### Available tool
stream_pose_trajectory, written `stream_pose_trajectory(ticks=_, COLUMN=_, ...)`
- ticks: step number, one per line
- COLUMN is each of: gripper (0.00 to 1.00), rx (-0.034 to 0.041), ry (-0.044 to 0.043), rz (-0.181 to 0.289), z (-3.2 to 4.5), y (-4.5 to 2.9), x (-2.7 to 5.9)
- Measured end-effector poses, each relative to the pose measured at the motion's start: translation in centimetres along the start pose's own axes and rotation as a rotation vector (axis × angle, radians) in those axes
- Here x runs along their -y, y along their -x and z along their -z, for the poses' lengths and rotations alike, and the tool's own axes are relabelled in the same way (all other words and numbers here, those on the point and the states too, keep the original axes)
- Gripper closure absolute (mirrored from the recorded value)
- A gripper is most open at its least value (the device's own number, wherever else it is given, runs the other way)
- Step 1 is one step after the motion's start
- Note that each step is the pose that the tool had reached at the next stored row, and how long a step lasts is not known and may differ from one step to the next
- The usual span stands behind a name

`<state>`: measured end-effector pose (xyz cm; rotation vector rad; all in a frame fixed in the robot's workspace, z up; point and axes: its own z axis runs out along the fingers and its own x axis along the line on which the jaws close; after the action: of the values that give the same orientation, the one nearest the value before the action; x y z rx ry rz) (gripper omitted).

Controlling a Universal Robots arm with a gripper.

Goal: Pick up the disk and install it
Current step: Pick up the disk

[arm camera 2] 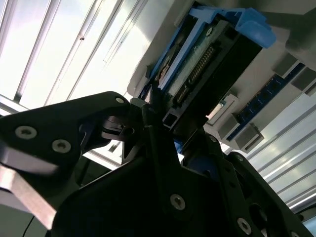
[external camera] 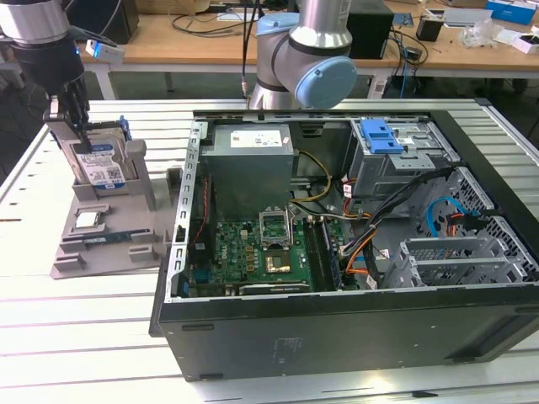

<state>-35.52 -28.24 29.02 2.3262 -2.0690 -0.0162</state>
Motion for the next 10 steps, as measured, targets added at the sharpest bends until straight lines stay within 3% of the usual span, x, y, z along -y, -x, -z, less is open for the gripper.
stream_pose_trajectory(ticks=10, gripper=0.63, rx=-0.0001, ry=0.0000, rz=-0.001, z=-0.03, y=0.00, x=0.00)
